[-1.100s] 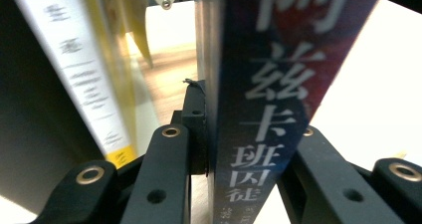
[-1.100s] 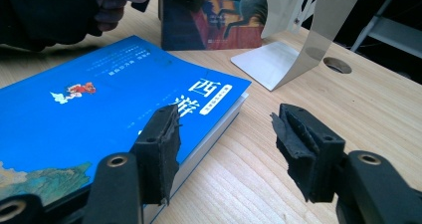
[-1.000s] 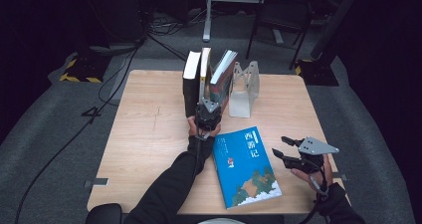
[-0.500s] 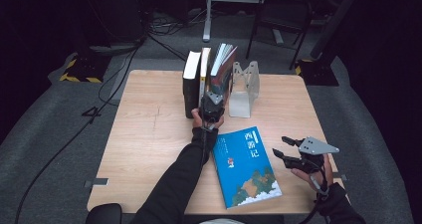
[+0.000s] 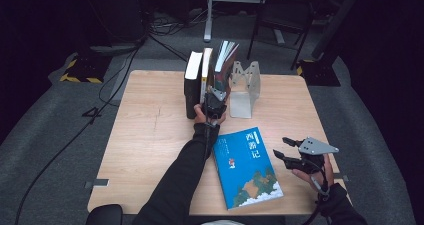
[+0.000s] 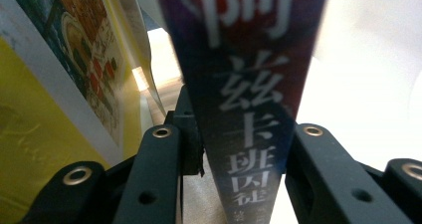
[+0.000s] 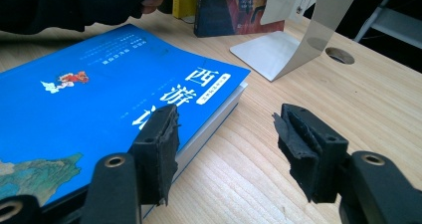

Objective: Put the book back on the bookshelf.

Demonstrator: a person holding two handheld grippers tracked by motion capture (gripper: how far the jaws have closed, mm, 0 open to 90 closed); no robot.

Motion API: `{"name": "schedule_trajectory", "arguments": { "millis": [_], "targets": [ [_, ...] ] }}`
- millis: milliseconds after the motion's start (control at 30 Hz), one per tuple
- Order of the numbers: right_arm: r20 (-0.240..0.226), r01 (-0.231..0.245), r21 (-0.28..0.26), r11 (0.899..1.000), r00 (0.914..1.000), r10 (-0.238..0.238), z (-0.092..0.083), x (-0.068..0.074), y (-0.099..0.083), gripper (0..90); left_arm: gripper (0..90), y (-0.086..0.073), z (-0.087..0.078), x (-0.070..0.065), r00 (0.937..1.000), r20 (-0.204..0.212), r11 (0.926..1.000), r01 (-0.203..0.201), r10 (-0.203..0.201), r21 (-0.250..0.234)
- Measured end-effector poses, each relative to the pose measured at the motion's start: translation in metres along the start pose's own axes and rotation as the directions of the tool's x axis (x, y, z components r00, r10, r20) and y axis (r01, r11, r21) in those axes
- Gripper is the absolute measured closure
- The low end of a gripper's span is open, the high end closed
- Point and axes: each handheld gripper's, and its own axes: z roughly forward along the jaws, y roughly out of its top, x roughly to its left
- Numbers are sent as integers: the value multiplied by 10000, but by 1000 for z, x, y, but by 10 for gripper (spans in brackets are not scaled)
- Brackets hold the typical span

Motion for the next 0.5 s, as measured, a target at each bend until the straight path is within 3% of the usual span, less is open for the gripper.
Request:
{"name": "schedule_trajectory", "arguments": {
  "millis": [167,200,500],
  "targets": [
    [23,-9,-8,10000,10000,9,0,0,0,405,648,-1,-3,1,9998,85,9998,-152,152,112],
    [23,-9,-8,10000,10000,9,0,0,0,405,648,-2,-6,1,9987,107,9987,-496,495,80],
    [79,-114,12,9999,9999,114,1,-1,0,393,618,-5,-25,5,9925,290,9929,-1193,1191,29]
  ]
}}
